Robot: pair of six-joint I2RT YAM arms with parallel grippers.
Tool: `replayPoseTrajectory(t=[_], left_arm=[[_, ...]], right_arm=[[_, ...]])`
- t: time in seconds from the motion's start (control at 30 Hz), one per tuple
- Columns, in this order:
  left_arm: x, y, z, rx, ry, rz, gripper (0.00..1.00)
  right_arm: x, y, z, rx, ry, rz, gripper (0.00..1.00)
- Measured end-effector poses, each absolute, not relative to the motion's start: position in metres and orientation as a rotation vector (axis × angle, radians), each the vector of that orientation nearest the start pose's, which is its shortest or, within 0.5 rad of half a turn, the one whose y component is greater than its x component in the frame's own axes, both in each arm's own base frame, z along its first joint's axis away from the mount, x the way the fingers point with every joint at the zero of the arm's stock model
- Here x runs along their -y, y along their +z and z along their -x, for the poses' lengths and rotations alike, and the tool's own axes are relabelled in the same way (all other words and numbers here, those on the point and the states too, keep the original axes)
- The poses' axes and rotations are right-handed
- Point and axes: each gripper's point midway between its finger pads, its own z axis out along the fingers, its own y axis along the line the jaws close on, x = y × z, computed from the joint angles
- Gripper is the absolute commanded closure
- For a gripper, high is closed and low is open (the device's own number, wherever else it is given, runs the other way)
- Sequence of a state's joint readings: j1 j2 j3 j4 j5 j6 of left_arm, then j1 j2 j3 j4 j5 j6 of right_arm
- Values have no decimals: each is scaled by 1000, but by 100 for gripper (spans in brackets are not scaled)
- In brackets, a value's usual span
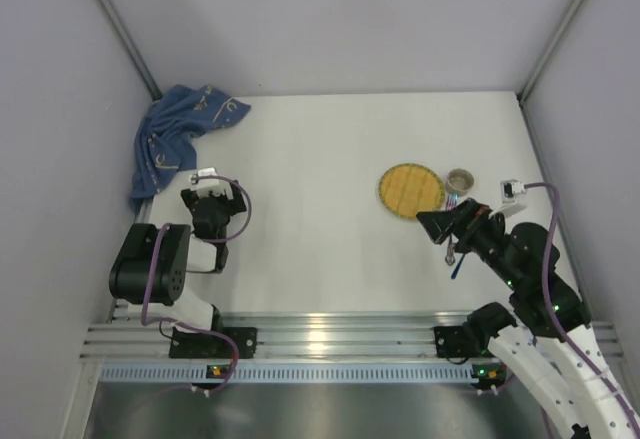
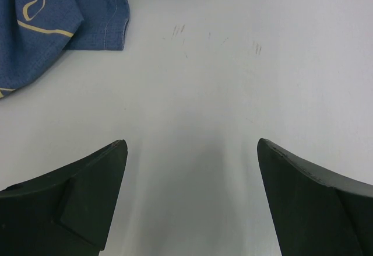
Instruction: Set the dinner table for one person
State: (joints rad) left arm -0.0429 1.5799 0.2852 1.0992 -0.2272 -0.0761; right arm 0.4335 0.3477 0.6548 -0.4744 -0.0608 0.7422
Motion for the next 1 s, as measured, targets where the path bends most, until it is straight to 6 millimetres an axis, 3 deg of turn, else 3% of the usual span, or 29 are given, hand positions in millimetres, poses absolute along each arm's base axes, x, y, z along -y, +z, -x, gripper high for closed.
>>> replayPoseTrajectory(t=[0.37,0.63,0.77,0.8,0.87,0.93,1.0], left_arm=[[-16,69,-382,-1755,96,173,2],[-16,66,-381,-1773,94,168,2],[-6,66,-391,-1856,127,114,2],[3,75,-402,-1864,123,87,1],[25,115,-430,-1853,87,54,1],[43,170,-458,-1819,23,64,2],[48,240,-484,-1752,-50,154,5]], right_arm=[[-133,217,-188,-2041,844,-297,0],[-146,216,-187,-2193,837,-229,0],[-148,190,-187,-2334,775,-194,0],[-147,183,-186,-2366,755,-187,0],[-143,171,-185,-2427,702,-174,0],[-139,167,-184,-2462,649,-155,0],[-136,170,-188,-2466,612,-132,0]])
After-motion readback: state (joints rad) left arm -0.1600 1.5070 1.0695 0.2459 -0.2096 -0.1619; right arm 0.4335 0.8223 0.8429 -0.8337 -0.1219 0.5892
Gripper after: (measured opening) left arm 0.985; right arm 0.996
